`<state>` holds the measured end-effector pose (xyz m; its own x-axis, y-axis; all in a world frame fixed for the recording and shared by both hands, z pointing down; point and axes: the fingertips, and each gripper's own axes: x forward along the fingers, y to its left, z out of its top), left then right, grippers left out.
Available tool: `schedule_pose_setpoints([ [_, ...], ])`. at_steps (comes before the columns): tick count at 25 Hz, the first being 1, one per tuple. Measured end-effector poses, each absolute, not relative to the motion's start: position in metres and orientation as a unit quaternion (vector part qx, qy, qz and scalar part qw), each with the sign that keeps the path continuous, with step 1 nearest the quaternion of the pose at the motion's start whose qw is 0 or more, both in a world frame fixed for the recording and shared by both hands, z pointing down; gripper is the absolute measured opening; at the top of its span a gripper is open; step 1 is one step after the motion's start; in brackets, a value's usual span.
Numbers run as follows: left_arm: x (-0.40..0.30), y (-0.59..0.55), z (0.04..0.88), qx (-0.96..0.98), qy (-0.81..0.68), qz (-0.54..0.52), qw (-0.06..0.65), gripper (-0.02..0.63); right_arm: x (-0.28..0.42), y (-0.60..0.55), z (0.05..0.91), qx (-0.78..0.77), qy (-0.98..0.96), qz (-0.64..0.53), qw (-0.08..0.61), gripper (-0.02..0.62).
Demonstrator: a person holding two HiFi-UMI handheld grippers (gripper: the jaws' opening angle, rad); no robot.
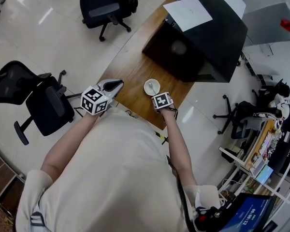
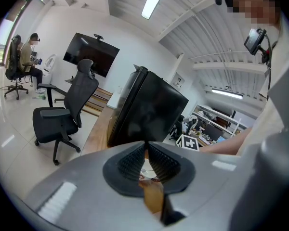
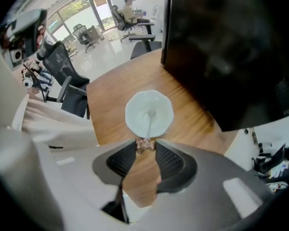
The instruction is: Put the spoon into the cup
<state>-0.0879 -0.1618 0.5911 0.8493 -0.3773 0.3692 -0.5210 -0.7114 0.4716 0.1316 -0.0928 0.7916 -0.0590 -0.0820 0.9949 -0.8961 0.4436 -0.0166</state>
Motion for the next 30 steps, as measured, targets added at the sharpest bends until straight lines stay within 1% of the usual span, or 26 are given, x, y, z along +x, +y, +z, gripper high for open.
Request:
schedule_pose_setpoints([
  [25,-0.106,-0.164,0.595,0.918,-0.231,0.109,0.302,0.002,0.116,-0.104,0.781,0.398,-0.634,0.393,0.535,0.128],
  [30,-0.113,-0.166,0.597,0.921,-0.219,0.11,0.304,0.002,0.116,-0.102,0.783,0.417,-0.626,0.41,0.516,0.129],
])
